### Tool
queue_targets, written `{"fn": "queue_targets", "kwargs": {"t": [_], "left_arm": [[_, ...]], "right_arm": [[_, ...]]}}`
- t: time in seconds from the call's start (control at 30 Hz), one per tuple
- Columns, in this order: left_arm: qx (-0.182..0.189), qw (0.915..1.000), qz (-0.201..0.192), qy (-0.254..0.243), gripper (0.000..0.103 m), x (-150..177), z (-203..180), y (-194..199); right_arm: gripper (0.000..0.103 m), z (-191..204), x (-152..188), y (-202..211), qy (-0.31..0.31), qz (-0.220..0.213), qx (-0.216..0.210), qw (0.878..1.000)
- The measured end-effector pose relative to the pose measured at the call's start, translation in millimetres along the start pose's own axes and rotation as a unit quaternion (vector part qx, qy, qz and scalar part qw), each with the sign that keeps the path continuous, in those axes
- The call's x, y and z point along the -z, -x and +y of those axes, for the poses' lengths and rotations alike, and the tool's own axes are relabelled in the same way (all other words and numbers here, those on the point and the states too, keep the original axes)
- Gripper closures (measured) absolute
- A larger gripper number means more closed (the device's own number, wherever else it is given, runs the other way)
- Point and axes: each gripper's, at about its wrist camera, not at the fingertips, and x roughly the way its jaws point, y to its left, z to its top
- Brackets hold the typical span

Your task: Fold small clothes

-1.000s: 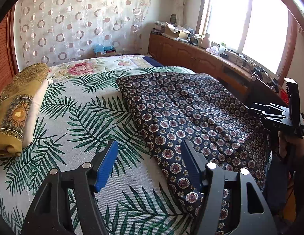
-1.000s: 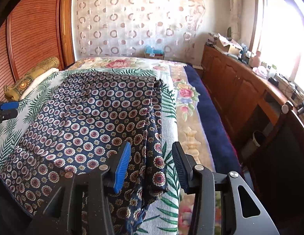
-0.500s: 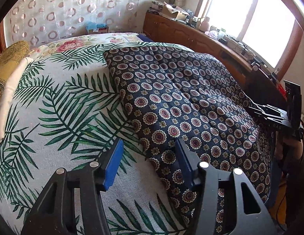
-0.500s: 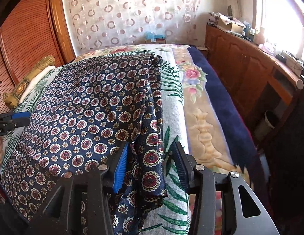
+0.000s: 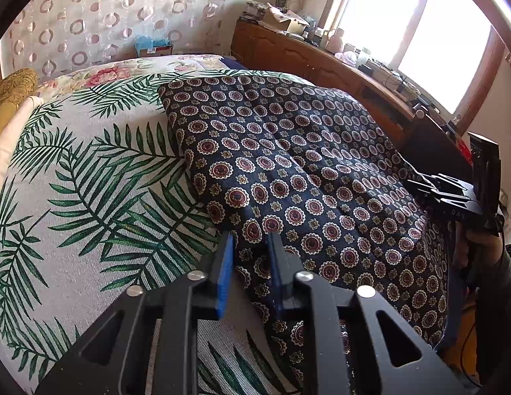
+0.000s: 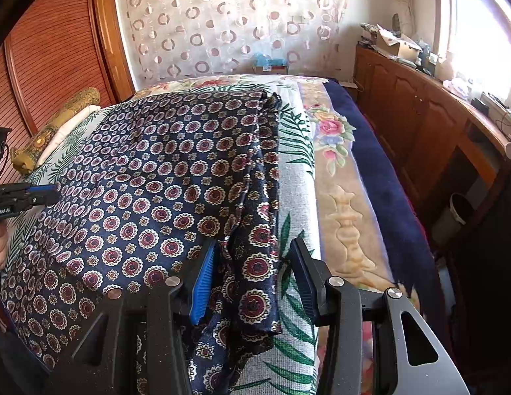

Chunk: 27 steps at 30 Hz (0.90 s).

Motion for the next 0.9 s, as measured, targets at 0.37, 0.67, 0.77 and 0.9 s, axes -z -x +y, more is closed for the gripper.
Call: {"fn": "queue_targets", "kwargs": {"t": [0.37, 0.67, 0.77, 0.9], "left_arm": [[0.003, 0.9982, -0.059, -0.007, 0.1, -10.4, 1.3, 35.6], [-0.022, 0.9963, -0.083, 0.008, 0.1, -4.9, 25.3, 70.6], [-0.035, 0.995, -0.093, 0.013, 0.1, 2.2, 36.3, 87.8], [-0.064, 0.9914, -0.109, 0.035, 0.1, 13.6, 55.7, 111.8]], "right_arm": [[0.098, 10.9, -2.0, 13.7, 0.011, -0.015, -0.053, 0.998], [0.099, 38.4, -7.3, 15.0, 0.042, -0.034, -0.067, 0.996], [0.099, 41.4, -10.6, 16.8, 0.04, -0.042, -0.083, 0.995], [0.099, 60.5, -15.0, 11.4, 0.056, -0.044, -0.116, 0.991]]}}
